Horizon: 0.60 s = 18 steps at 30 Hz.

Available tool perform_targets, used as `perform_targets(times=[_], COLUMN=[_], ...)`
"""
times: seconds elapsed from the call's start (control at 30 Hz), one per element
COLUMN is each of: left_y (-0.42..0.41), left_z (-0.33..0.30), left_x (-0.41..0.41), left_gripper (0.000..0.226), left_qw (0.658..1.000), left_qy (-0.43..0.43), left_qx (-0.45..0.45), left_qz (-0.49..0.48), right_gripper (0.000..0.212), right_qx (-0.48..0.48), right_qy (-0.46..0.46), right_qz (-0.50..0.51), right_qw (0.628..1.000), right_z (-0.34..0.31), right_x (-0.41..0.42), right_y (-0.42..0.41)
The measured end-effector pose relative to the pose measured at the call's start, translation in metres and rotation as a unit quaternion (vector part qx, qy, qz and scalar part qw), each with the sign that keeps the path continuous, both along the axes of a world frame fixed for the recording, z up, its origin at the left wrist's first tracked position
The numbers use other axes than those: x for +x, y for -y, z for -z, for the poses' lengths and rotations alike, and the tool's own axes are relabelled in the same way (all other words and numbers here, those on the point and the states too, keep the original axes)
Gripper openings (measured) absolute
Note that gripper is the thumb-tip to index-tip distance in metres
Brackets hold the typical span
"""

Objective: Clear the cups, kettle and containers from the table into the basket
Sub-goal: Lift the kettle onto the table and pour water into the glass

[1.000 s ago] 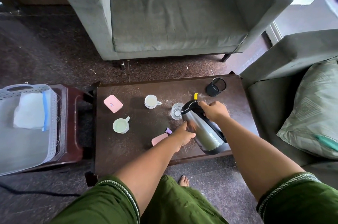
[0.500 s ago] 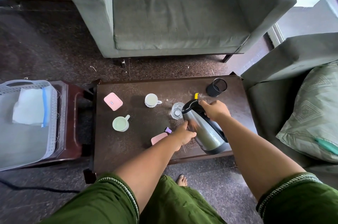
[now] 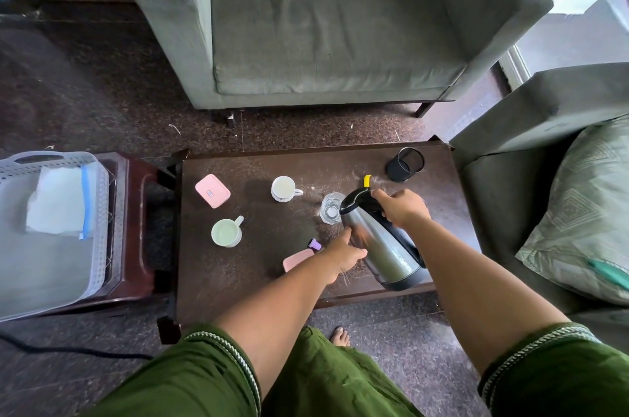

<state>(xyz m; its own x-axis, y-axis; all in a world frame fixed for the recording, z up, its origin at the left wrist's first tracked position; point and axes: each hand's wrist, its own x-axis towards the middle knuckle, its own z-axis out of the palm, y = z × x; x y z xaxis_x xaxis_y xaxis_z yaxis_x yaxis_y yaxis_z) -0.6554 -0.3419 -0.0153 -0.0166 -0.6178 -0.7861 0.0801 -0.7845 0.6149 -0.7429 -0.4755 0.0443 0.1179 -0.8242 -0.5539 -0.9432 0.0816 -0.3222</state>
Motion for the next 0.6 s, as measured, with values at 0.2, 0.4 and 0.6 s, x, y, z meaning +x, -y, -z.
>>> perform_targets(times=[0.2,0.4,0.6], left_y=[0.0008,0.0021,0.0032], left_z=[-0.0020,-0.0040,-0.0072], left_x=[0.0016,0.0017,0.0004], left_gripper=[0.078,0.077,0.075], left_qw=[1.000,1.000,1.000], left_qy=[0.003,0.005,0.006], left_qx=[0.002,0.001,0.001], left_qz=[0.002,0.002,-0.003], right_gripper=[0.060,0.060,0.060], right_qx=[-0.002,-0.005,-0.002], right_qy=[-0.001,-0.003,-0.007], right_qz=[-0.002,-0.001,-0.002], right_qw=[1.000,1.000,1.000], right_z=[0.0003,0.0003,-0.0023], right_x=[0.0018,0.0013,0.0026], right_y=[-0.0008,-0.0005,-0.0005])
